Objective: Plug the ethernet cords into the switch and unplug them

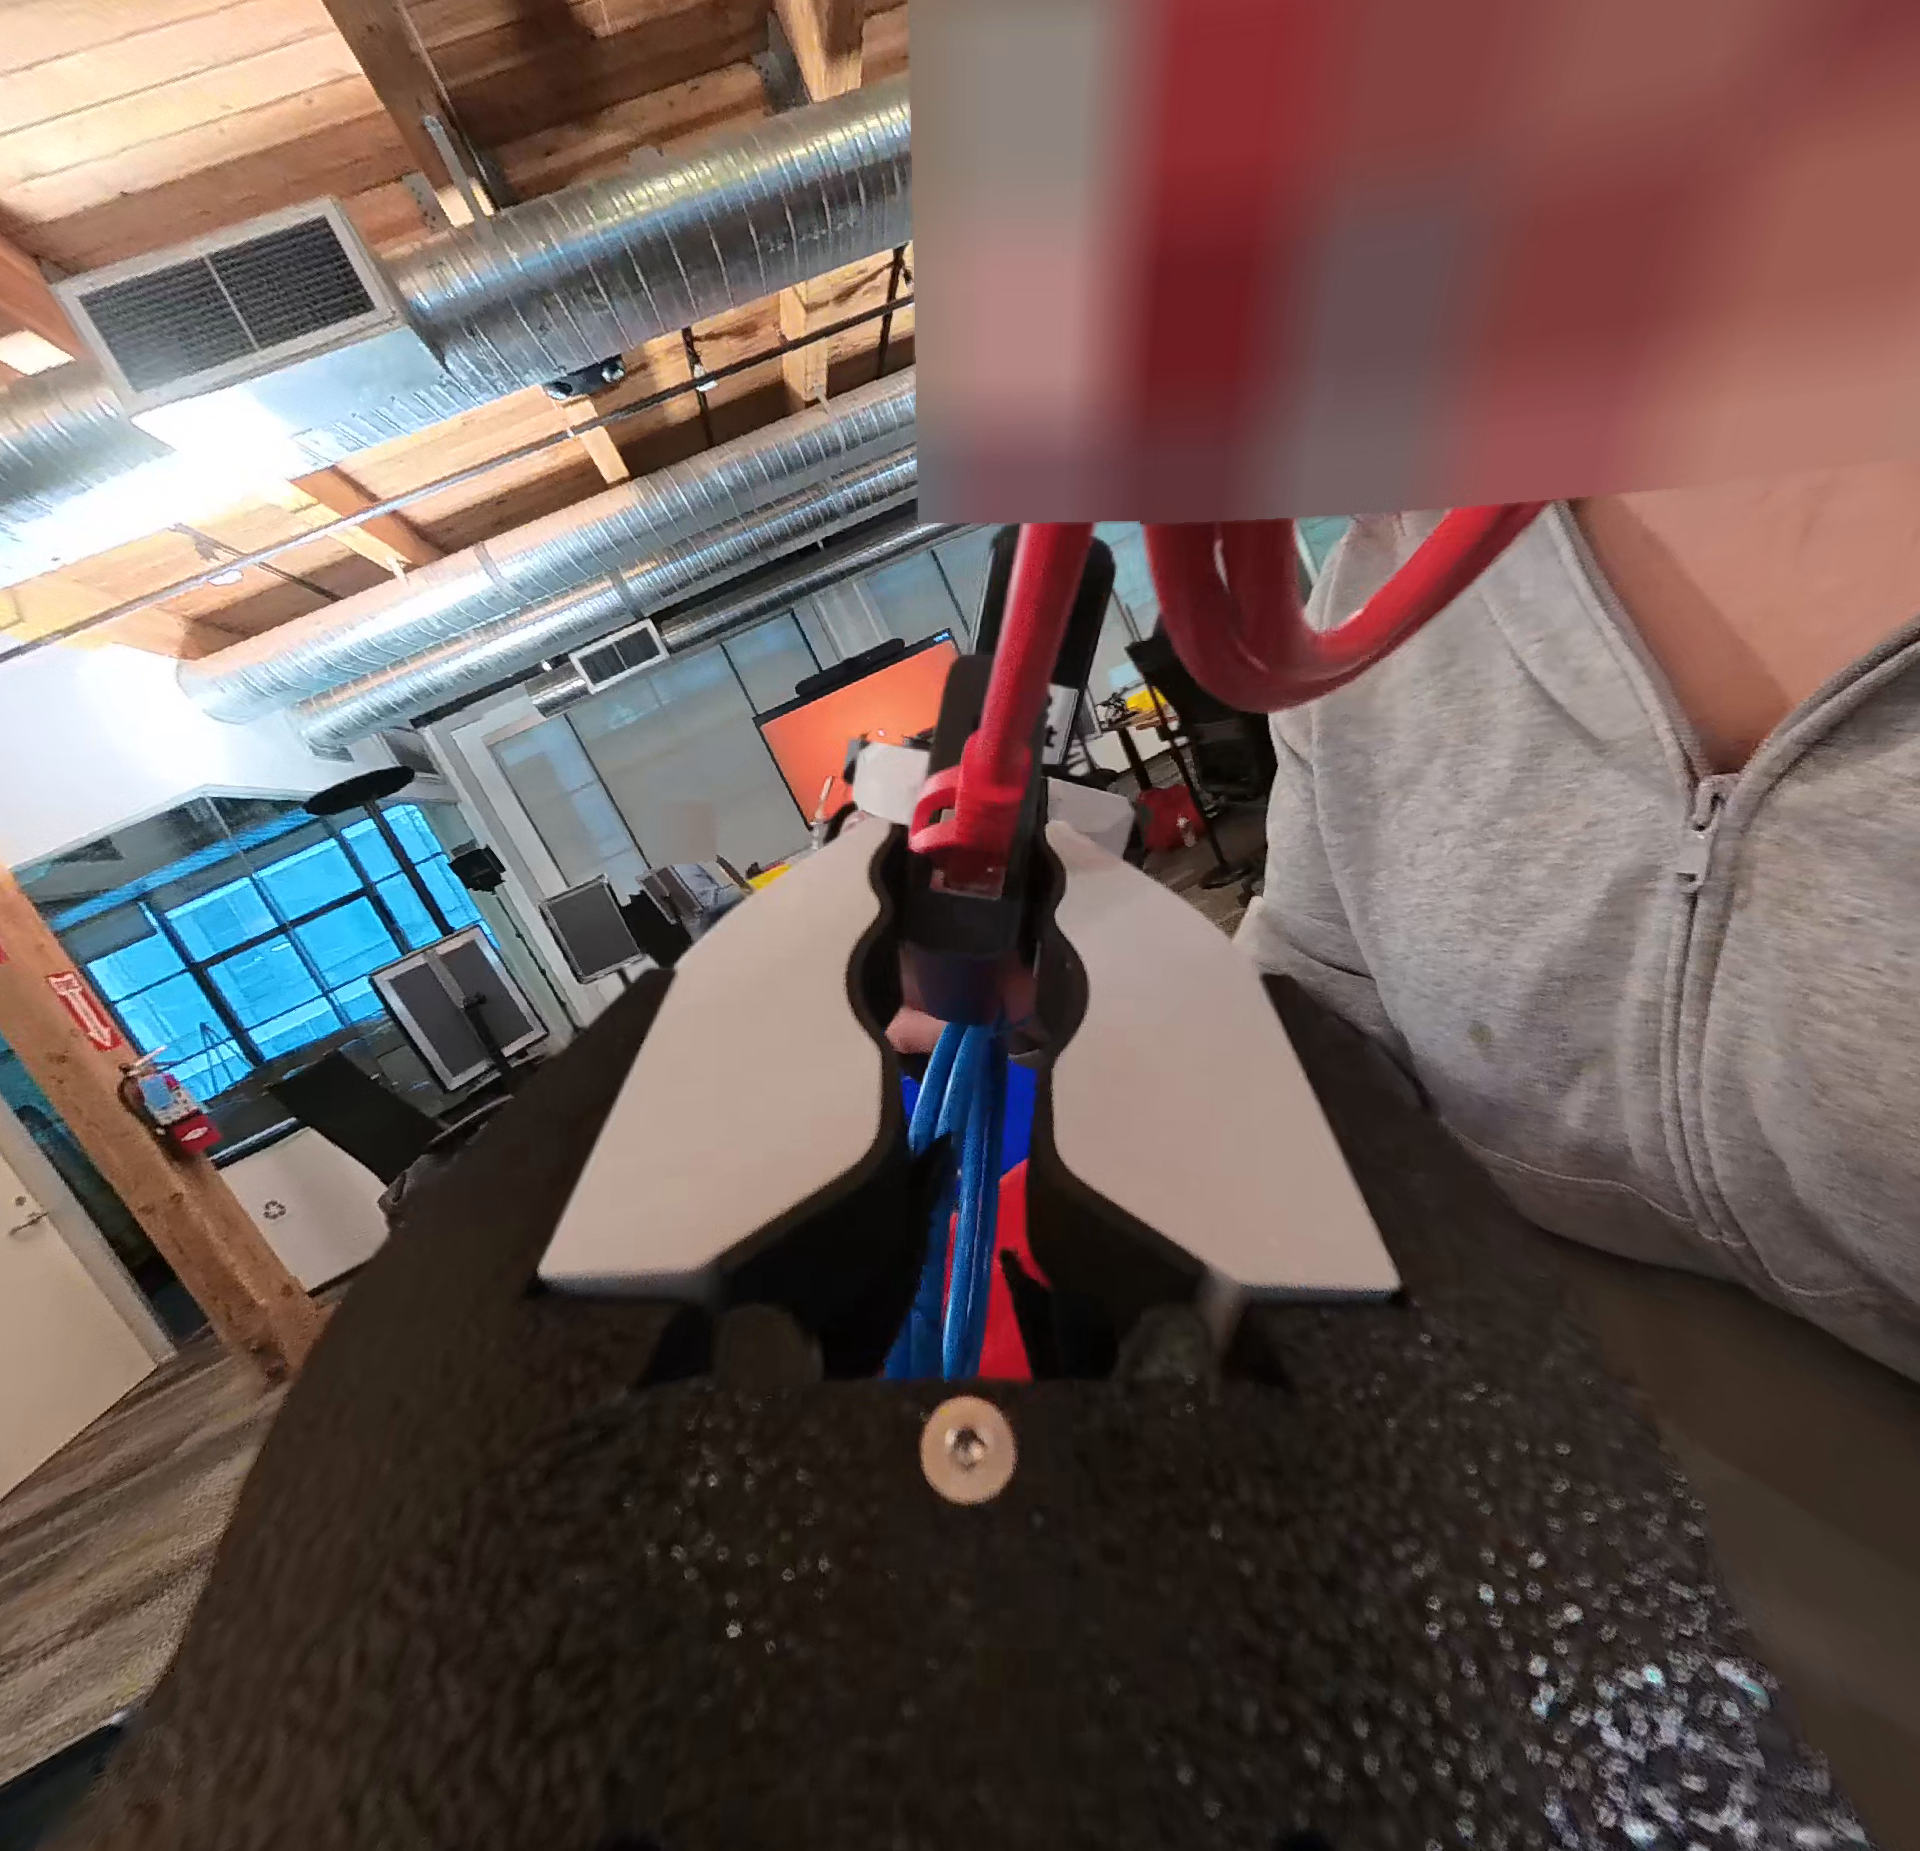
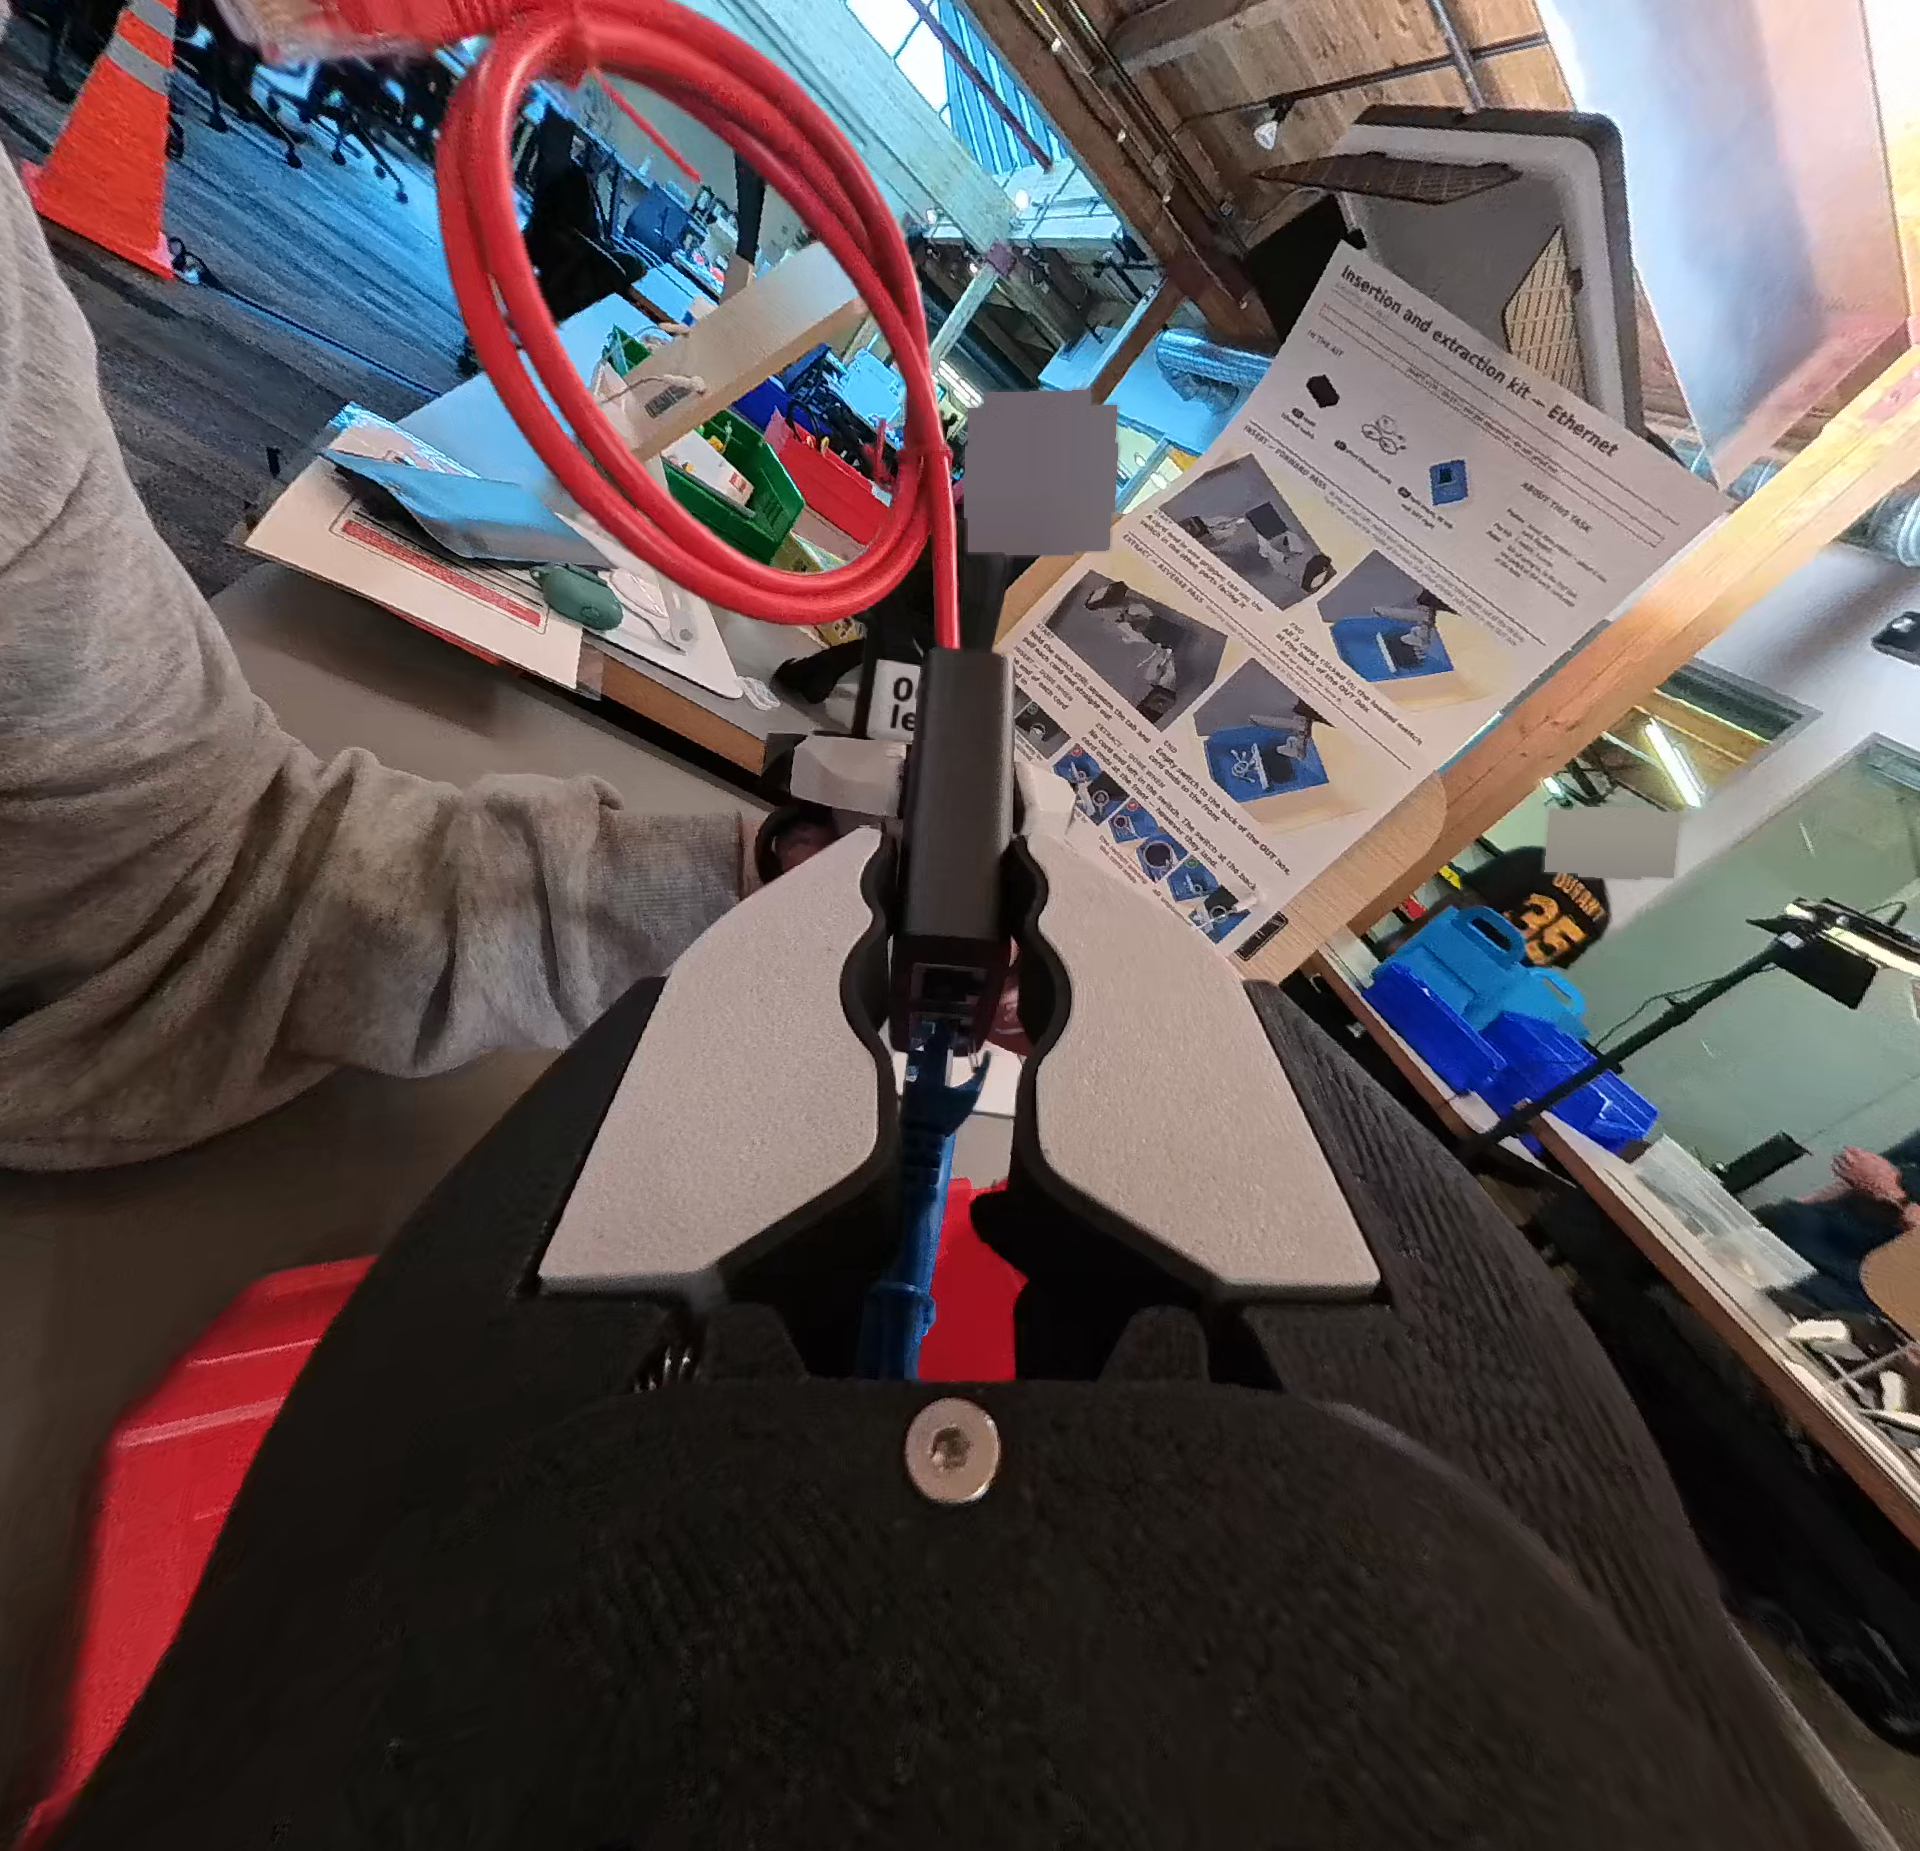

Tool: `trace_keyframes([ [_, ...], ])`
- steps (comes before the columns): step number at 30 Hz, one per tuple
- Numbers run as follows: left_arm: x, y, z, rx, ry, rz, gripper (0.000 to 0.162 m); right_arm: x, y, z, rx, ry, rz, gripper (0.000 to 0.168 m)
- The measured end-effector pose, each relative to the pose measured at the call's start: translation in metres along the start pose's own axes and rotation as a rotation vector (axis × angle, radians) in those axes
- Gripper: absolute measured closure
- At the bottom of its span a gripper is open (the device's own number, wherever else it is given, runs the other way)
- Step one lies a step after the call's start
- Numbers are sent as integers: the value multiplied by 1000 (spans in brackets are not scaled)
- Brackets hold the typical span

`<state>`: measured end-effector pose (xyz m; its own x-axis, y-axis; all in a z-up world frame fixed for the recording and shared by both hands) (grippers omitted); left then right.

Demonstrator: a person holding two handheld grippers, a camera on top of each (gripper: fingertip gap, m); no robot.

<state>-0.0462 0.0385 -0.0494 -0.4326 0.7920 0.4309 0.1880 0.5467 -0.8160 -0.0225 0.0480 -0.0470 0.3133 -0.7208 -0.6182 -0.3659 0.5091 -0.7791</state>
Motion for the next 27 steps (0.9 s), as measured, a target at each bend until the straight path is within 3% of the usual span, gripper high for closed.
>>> trace_keyframes([
  [7, 2, 5, 4, 83, -34, -70, 141, -3, 6, 4, 38, 18, 36, 146],
  [10, 9, 4, 11, 105, -92, -84, 142, -14, -6, 20, -33, 17, -96, 133],
  [13, 12, -6, 21, 87, -132, -112, 142, -31, -2, 42, -33, 51, -197, 136],
  [16, 14, -14, 32, 95, -171, -141, 142, -19, 33, 58, 184, -43, -285, 139],
  [22, 16, -20, 47, 148, -234, -200, 143, 56, 131, 67, 795, -265, -410, 143],
  [27, 13, -29, 51, 108, -226, -209, 142, 100, 171, 45, 1001, -303, -581, 141],
])
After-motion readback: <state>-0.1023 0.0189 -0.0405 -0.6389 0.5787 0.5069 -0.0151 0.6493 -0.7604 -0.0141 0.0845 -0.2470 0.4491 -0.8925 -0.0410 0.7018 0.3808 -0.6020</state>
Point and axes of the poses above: each gripper's, where its closed fingertips meet, z back along the fingers, y out of its underside, x = y × z across the jaws, the point moved 1 cm from there along z, back along the fingers, and after that the axes turned 2 degrees about -x, right-handed, at the moved point
